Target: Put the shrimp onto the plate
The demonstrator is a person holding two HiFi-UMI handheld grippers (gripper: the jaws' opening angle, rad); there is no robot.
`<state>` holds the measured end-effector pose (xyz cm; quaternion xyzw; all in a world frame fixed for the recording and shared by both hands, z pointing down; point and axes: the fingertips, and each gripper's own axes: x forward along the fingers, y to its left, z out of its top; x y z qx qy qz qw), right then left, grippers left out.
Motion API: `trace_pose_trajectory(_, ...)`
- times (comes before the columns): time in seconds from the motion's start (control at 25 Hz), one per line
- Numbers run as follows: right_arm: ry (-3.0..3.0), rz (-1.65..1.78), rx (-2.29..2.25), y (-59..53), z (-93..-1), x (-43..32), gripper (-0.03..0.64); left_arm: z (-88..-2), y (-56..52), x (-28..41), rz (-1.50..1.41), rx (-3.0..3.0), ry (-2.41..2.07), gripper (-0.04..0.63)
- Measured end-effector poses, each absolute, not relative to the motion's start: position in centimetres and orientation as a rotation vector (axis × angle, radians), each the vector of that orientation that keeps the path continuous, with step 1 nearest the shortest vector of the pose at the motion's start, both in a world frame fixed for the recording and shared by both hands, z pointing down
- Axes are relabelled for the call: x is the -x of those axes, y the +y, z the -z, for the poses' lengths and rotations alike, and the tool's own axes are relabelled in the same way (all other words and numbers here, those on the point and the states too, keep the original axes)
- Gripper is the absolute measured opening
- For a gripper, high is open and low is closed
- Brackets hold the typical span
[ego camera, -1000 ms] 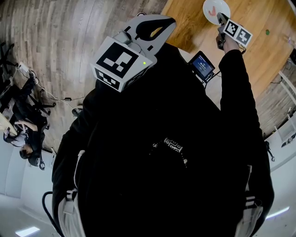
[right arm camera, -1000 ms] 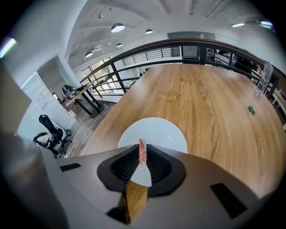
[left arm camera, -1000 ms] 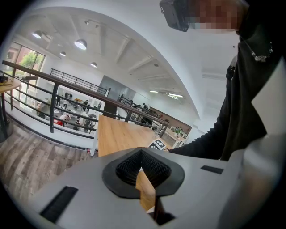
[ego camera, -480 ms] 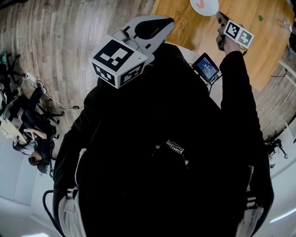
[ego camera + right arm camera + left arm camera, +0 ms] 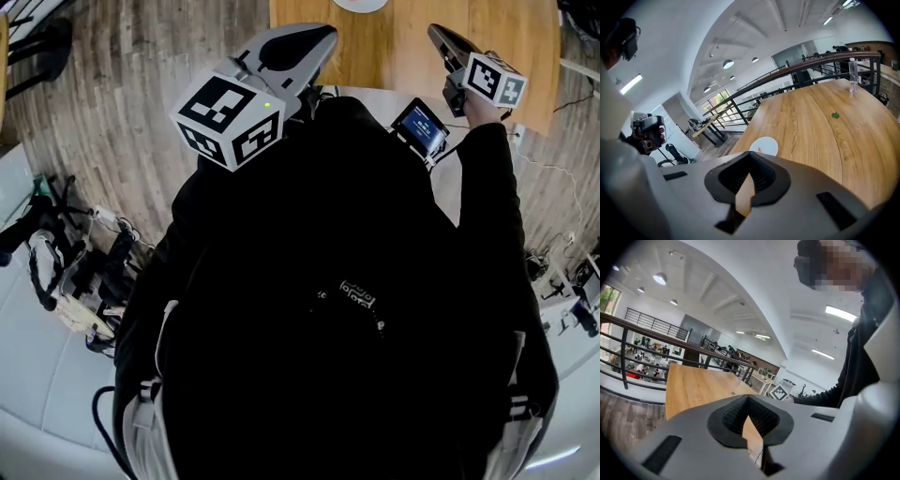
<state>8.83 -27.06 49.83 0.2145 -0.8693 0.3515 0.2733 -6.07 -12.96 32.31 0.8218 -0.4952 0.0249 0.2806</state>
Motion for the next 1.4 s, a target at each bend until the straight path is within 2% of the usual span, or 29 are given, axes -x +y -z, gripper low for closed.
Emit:
trace_pose_trajectory(0.32, -2.426, -0.784, -0.38, -21.4, -45.5, -8.8, 0.019, -33.4, -14.6, 4.9, 0.021, -2.151, -1.251, -0.005)
trace_pose_trajectory(0.88, -2.841, -0.641, -0.344, -16.2, -26.6, -6.0, 0.02, -23.8, -14.8, 4.2, -0.112, -2.543, -1.212, -0.005)
trace_pose_trajectory(1.4, -2.948, -0.641, -0.298, -14.6, -22.7, -6.1, 0.018, -21.2, -14.3, 1.0, -0.121, -2.678, -1.173, -0.005)
